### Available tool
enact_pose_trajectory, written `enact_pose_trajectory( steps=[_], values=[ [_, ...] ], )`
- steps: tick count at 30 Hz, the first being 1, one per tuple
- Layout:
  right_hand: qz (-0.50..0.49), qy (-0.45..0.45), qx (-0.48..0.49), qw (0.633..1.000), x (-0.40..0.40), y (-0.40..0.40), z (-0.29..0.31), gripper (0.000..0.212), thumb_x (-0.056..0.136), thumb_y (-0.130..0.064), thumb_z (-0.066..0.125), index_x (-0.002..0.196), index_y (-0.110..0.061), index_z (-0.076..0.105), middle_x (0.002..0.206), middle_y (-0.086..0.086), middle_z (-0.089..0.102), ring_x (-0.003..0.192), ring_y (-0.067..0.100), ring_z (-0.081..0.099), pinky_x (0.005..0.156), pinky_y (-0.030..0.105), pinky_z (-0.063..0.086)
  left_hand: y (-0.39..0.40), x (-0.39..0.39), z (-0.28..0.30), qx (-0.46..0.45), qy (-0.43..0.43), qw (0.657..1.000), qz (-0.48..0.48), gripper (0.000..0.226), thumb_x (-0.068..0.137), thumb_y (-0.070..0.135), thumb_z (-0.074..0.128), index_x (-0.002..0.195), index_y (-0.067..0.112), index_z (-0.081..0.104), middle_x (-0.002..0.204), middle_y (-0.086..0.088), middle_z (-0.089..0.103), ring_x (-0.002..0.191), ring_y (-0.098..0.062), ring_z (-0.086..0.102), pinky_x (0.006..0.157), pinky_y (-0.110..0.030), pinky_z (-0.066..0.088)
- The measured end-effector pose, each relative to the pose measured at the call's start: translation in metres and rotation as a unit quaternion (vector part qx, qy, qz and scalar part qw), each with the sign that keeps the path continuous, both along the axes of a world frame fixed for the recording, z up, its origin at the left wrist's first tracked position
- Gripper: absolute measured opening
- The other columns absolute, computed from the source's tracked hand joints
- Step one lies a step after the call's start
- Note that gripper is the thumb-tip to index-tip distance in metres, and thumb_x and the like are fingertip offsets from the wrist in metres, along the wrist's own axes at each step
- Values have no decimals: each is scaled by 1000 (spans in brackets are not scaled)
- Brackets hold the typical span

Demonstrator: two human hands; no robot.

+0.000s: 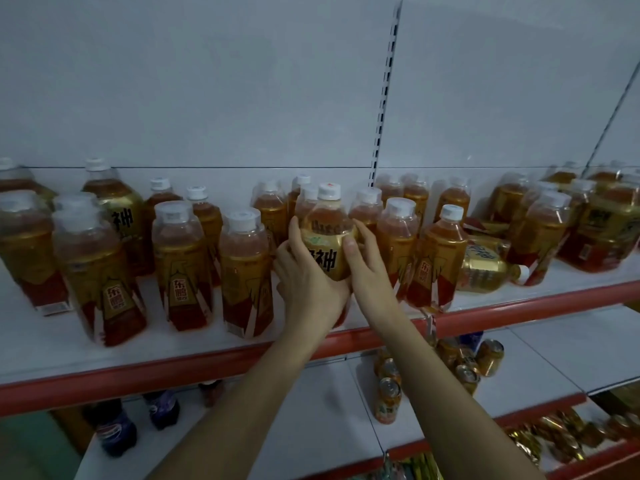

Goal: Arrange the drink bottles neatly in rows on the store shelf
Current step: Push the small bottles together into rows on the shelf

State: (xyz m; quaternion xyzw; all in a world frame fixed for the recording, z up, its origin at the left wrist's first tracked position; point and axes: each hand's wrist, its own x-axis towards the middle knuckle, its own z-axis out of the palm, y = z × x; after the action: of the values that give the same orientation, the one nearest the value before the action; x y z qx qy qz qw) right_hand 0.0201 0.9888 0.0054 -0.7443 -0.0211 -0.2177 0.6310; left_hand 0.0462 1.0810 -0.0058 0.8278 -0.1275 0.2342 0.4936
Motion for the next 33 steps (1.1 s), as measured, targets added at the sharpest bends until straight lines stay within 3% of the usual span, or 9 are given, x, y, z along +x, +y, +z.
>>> enact_pose_trajectory(
  steps=[4,7,10,13,17,22,27,30,33],
  values=[
    [2,-13,36,999,2,-1,-10,49,107,-42,38,154,-37,28,127,-33,45,109,-23,48,86,2,45,14,1,-13,23,-42,997,-59,128,68,40,86,156,27,-6,155,-3,25,140,-22,29,103,-26,27],
    [11,-1,46,999,-3,2,-27,48,106,-41,38,152,-40,24,130,-34,41,114,-21,43,86,-2,41,21,6,-24,-12,1,994,-112,134,67,36,89,153,38,-14,160,1,22,142,-15,33,97,-23,38],
    [26,21,53,998,-7,4,-38,63,96,-49,46,153,-38,20,138,-18,44,120,-12,47,85,-1,43,22,10,-31,-47,32,988,-143,140,62,30,90,142,60,-20,159,0,29,139,-17,42,97,-28,50],
    [25,19,22,999,-5,2,-41,78,90,-44,62,154,-32,19,141,-8,48,123,-5,51,90,6,48,19,13,-36,-53,52,988,-133,139,63,20,90,145,57,-16,158,2,32,135,-14,46,80,-6,43],
    [36,7,11,999,-8,-2,-37,78,93,-29,70,153,-30,20,141,-7,49,122,-9,51,95,11,50,17,6,-34,-67,60,989,-115,130,65,18,88,148,51,-7,151,6,43,125,-14,54,75,-11,43],
    [55,-49,26,997,-29,-9,-20,77,87,-42,71,149,-38,24,142,-3,52,126,2,55,104,25,50,16,-19,-8,-104,12,984,-147,130,56,26,86,150,53,-1,148,6,43,130,-16,49,101,-44,50],
    [91,-101,66,989,-56,-12,10,76,91,-37,67,154,-39,24,136,-7,60,125,7,59,100,32,54,29,-44,27,-47,-62,981,-178,133,62,30,92,149,54,-7,144,9,33,127,5,40,96,-10,39],
    [137,-105,84,981,-71,-2,18,73,90,-35,65,153,-40,28,129,-15,66,123,6,62,101,38,53,46,-62,35,-45,-67,979,-185,139,59,36,94,146,59,-11,142,8,45,126,-9,53,96,-31,51],
    [151,-104,98,978,-77,16,14,70,89,-30,66,151,-37,34,130,-10,66,121,8,63,98,34,55,67,-78,30,-73,-47,978,-190,134,62,18,93,147,52,-6,123,34,57,109,4,63,80,-21,57]
  ],
)
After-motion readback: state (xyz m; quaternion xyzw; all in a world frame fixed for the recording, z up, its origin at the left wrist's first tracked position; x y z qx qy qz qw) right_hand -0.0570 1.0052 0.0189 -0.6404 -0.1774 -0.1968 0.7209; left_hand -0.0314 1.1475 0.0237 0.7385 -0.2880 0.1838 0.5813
